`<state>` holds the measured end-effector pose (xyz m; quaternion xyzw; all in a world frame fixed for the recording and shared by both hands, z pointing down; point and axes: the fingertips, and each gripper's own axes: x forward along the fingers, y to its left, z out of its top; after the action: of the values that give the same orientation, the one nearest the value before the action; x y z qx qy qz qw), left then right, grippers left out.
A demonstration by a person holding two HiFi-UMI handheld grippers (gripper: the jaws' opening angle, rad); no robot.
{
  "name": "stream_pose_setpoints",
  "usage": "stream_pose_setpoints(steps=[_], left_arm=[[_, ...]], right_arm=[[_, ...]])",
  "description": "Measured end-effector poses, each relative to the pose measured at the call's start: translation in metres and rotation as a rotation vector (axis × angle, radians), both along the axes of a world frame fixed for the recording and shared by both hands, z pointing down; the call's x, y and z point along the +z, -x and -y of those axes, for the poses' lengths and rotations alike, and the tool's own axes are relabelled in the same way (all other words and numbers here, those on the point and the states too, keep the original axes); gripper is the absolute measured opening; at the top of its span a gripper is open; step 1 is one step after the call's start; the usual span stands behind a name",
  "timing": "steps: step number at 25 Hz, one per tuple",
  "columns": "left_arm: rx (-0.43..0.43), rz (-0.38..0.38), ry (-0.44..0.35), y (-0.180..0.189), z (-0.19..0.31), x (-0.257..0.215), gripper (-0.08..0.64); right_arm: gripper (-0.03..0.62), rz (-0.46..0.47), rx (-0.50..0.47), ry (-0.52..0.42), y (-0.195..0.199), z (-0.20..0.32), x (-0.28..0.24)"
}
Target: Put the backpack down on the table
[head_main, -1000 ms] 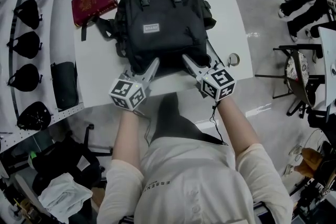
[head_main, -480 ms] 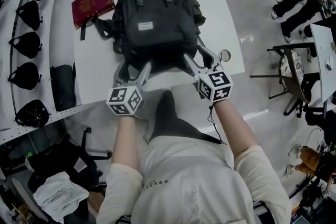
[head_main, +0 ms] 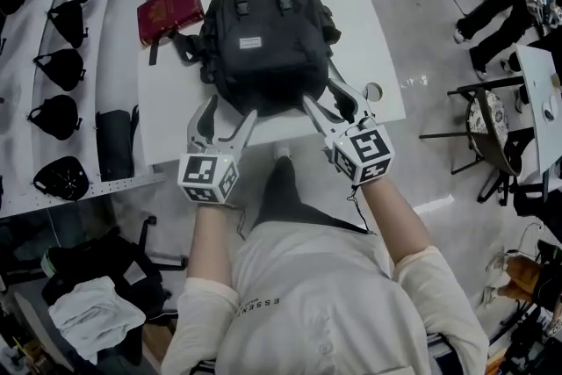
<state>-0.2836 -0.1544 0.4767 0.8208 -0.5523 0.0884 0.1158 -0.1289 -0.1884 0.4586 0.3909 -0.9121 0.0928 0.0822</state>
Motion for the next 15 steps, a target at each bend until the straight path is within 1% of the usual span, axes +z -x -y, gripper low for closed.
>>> stream_pose_setpoints(steps=[2,3,4,5,6,7,9,12,15], left_arm=[[0.041,0.004,-0.019,-0.01,-0.006,-0.018,0.343],[0.057,0.001,-0.028,-0.015,-0.008,-0.026,0.328],[0.07,0.002,-0.039,-0.019,-0.011,-0.034,0.317],[0.079,0.009,-0.055,-0.023,-0.015,-0.042,0.303],[0.083,0.017,-0.074,-0.026,-0.019,-0.05,0.271],[0.085,0.023,-0.092,-0.028,-0.024,-0.059,0.22],[0.087,0.026,-0.121,-0.031,-0.032,-0.072,0.147],[0.086,0.04,-0.145,-0.03,-0.04,-0.085,0.042],[0.1,0.052,-0.142,-0.028,-0.045,-0.089,0.003]], right_arm=[[0.23,0.022,-0.025,-0.009,0.003,-0.009,-0.013],[0.228,0.031,-0.034,-0.015,0.004,-0.013,-0.02],[0.216,0.039,-0.037,-0.022,0.004,-0.017,-0.026],[0.188,0.044,-0.036,-0.031,0.004,-0.02,-0.032],[0.143,0.049,-0.03,-0.041,0.003,-0.023,-0.039],[0.102,0.055,-0.024,-0.054,0.001,-0.026,-0.046],[0.055,0.063,-0.017,-0.082,0.0,-0.031,-0.058],[0.018,0.056,-0.025,-0.129,0.0,-0.04,-0.071],[0.015,0.043,-0.045,-0.169,0.004,-0.049,-0.079]])
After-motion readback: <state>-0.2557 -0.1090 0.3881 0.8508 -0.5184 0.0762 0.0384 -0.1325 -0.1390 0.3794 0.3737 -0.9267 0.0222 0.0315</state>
